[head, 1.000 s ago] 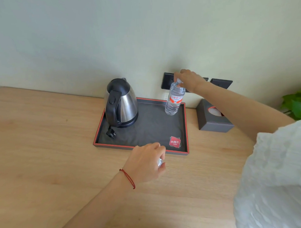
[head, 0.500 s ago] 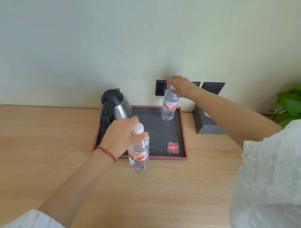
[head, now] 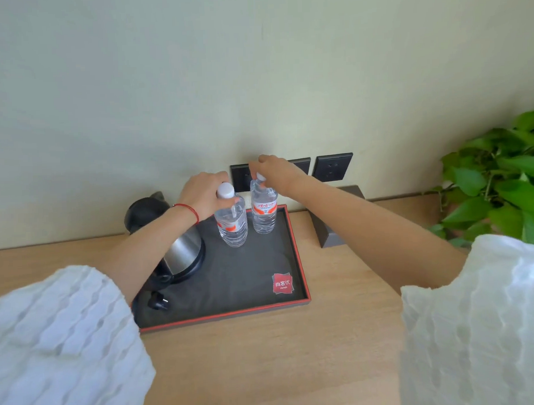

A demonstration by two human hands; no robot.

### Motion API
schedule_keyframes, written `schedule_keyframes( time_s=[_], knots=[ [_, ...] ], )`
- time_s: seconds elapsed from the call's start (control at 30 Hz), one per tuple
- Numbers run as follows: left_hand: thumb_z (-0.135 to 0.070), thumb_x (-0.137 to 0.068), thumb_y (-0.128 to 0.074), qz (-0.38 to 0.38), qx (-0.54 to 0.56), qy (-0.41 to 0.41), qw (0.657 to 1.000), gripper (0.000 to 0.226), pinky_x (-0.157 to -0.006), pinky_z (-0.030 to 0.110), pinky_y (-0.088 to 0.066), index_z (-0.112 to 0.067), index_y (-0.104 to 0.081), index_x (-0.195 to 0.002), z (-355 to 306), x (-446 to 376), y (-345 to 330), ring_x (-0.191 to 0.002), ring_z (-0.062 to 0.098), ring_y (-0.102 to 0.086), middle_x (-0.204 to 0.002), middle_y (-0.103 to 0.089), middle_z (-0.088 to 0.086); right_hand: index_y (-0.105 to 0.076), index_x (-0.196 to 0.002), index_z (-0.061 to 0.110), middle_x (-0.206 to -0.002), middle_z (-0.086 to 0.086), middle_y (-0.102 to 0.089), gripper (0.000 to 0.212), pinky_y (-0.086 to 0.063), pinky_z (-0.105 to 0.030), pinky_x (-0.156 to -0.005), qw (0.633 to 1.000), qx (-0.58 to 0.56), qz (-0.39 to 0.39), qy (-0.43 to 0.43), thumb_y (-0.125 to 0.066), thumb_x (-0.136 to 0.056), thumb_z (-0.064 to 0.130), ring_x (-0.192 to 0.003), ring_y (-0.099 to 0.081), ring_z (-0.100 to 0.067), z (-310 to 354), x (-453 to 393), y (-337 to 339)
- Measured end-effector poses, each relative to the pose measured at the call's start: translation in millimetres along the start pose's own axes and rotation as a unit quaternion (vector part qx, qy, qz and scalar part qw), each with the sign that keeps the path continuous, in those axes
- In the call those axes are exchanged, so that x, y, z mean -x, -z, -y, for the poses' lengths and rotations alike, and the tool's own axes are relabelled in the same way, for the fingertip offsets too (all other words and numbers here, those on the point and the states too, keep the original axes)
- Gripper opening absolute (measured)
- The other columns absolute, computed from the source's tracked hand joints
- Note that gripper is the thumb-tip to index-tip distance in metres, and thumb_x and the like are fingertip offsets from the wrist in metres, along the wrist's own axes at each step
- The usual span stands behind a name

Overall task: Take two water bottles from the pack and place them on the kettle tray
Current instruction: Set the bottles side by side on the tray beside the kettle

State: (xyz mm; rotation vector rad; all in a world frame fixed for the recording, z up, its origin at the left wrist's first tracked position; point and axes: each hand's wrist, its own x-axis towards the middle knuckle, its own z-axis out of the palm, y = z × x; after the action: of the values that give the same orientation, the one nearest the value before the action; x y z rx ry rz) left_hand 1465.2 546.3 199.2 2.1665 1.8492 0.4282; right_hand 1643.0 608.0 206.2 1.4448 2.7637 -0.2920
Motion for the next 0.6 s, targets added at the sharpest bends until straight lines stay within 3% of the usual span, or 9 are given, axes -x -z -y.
schedule_keyframes(
  time_s=[0.1,0.23,0.37,0.5,0.6],
  knots=[
    [-0.028,-0.078,-0.072,0.048,-0.029,-0.048,0.997,0.027,-0.07,0.038,-0.044,-0.007,-0.059,-0.091,-0.1,-12.0,4.4,-0.083,0.037,-0.059,-0.085,-0.063,0.016,-0.055,-0.107,0.005,-0.104,-0.019,-0.052,0.021,-0.043,-0.04,-0.073,0.999,-0.039,-0.003,-0.005,-0.051,-0.086,0.001,-0.096,-0.055,-0.039,-2.5,0.9,-1.1],
    [0.0,-0.079,-0.061,0.128,-0.068,-0.138,0.98,0.02,-0.073,0.046,-0.042,-0.008,-0.063,-0.097,-2.1,-28.2,19.9,-0.081,0.032,-0.051,-0.083,-0.041,0.009,-0.056,-0.113,0.006,-0.115,-0.02,-0.053,0.025,-0.035,-0.032,-0.074,0.997,-0.082,-0.008,-0.008,-0.048,-0.089,0.003,-0.103,-0.053,-0.036,-1.6,2.2,-1.1],
    [0.009,-0.076,-0.058,0.116,-0.081,-0.149,0.979,0.029,-0.075,0.041,-0.044,-0.007,-0.066,-0.099,-0.8,-32.6,23.6,-0.086,0.033,-0.053,-0.092,-0.051,0.019,-0.055,-0.106,0.004,-0.104,-0.02,-0.053,0.02,-0.042,-0.037,-0.069,0.999,-0.034,-0.012,0.006,-0.054,-0.087,0.001,-0.082,-0.052,-0.032,0.1,3.5,-0.9],
    [-0.008,-0.075,-0.07,0.087,-0.054,-0.102,0.99,0.018,-0.078,0.035,-0.041,-0.01,-0.069,-0.093,-5.6,-27.0,19.5,-0.091,0.033,-0.055,-0.096,-0.057,0.018,-0.054,-0.108,0.005,-0.108,-0.02,-0.054,0.022,-0.048,-0.041,-0.075,1.0,-0.011,-0.015,0.018,-0.057,-0.086,0.002,-0.091,-0.056,-0.037,0.8,5.8,0.9],
    [-0.001,-0.077,-0.069,0.094,-0.048,-0.108,0.989,0.015,-0.082,0.039,-0.044,-0.007,-0.071,-0.091,-7.5,-25.0,19.7,-0.094,0.034,-0.056,-0.099,-0.061,0.019,-0.054,-0.108,0.004,-0.11,-0.02,-0.053,0.021,-0.048,-0.042,-0.078,1.0,-0.022,-0.005,0.01,-0.055,-0.087,0.003,-0.092,-0.056,-0.036,1.6,5.9,3.1]
  ],
)
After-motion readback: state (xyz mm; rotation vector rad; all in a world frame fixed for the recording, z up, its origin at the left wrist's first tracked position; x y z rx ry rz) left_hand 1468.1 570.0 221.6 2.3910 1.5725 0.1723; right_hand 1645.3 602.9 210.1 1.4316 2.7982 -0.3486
